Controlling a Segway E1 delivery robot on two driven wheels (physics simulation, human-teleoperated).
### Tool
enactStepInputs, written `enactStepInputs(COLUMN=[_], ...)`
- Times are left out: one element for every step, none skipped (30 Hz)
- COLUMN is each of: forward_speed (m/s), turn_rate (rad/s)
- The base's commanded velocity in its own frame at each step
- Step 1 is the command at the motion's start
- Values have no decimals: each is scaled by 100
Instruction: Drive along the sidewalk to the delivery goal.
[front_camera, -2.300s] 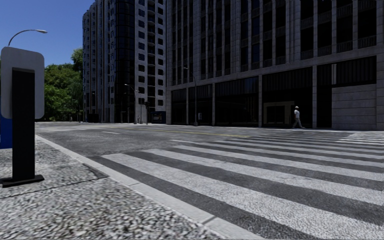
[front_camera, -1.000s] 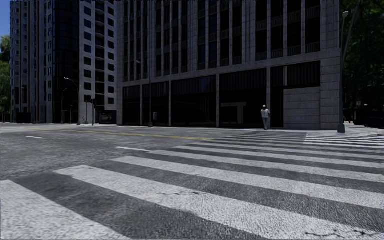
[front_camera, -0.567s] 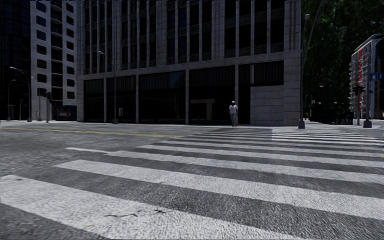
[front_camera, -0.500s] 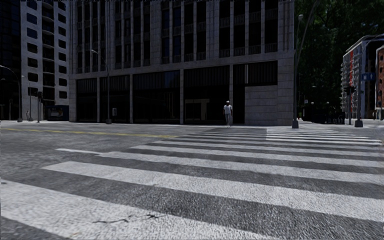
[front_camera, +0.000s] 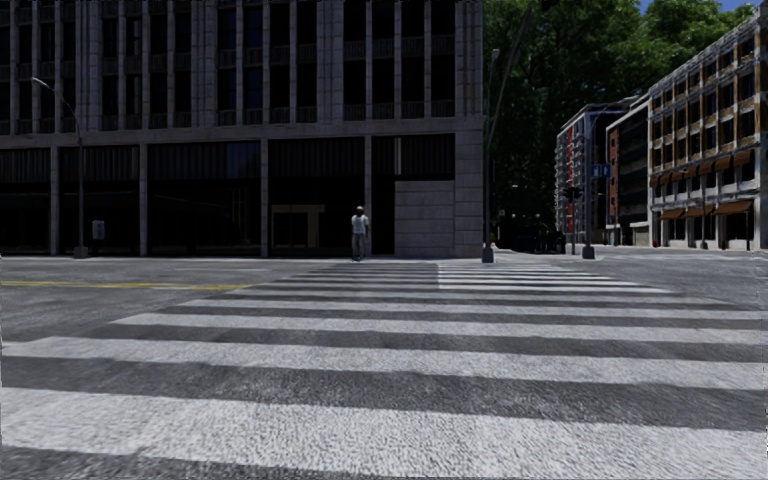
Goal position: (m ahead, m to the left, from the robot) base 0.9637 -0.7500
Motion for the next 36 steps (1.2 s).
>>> enactStepInputs(forward_speed=[123, 123, 123, 123, 123, 123, 121, 117, 110, 107, 107, 107, 106, 106, 106, 106, 106, 106, 106, 106, 106, 106, 106, 106, 98, 81, 55, 22, 0, 0, 0, 0, 0, 0, 0, 0], turn_rate=[-66, -66, -66, -66, -66, -66, -66, -55, -52, -51, -51, -50, -47, -47, -46, -46, -46, -45, -45, -41, -31, -25, -24, -23, -21, 0, 0, 0, 0, 0, 0, 0, 0, 0, 0, 0])
